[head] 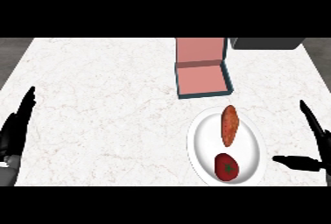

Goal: Pick the sweet potato from the plate and place it in the cardboard box

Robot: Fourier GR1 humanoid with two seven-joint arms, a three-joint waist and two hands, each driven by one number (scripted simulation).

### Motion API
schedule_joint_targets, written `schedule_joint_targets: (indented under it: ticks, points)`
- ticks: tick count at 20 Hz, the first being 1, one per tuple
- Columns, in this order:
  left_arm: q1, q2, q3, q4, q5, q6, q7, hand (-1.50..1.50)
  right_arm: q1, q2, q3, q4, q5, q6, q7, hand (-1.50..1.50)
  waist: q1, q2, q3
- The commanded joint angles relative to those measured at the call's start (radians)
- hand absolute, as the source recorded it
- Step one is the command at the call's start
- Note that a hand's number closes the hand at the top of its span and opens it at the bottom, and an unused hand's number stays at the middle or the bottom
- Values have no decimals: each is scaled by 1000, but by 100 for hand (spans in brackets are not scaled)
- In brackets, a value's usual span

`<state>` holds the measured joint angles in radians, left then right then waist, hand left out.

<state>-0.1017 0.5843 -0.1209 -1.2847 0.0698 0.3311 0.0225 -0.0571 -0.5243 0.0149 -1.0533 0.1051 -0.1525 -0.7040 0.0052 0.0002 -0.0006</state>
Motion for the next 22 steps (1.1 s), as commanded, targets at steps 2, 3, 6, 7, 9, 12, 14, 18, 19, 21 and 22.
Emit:
schedule_joint_targets:
  ticks: [2, 3, 6, 7, 9, 12, 14, 18, 19, 21, 22]
  points:
    - [5, 13, 24, 20, 11, -36, -14, 0, -26, -105, 111, -85, 148, 40, 226, -150, -1, -2, -3]
    - [19, -15, -13, -36, -24, 5, 23, 0, -63, -106, 128, -86, 175, 45, 284, -150, 7, -2, -1]
    - [-46, 13, 13, -7, -18, -28, 49, 0, -151, -118, 190, -94, 237, 120, 438, -150, 10, 2, -1]
    - [-4, 11, 26, -5, 9, -55, 11, 0, -115, -172, 188, -126, 240, 165, 460, -150, 4, -1, -2]
    - [14, -20, 3, -19, -18, -25, 3, 0, -189, -130, 246, -159, 278, 210, 605, -150, 13, -1, -2]
    - [24, 0, 37, -37, -16, -58, 24, 0, -139, -105, 257, -246, 277, 272, 665, -150, -3, -3, 0]
    - [-14, -64, 2, -49, -82, 16, 60, 0, -287, -81, 228, -49, 292, 322, 629, -150, 7, 2, 1]
    - [-10, -38, 85, -15, -56, -71, 38, 0, -287, -63, 208, -97, 350, 363, 708, -150, -1, -1, 1]
    - [-5, -62, 65, -4, -87, -47, 21, 0, -316, 13, 251, -65, 403, 311, 732, -150, 1, 0, 1]
    - [68, -54, 69, -121, -99, -50, 63, 0, -276, 7, 233, -5, 434, 286, 627, -150, 4, -1, 1]
    - [-10, -86, 65, -50, -135, -38, 64, 0, -347, 42, 222, 6, 439, 326, 699, -150, 1, 0, 1]
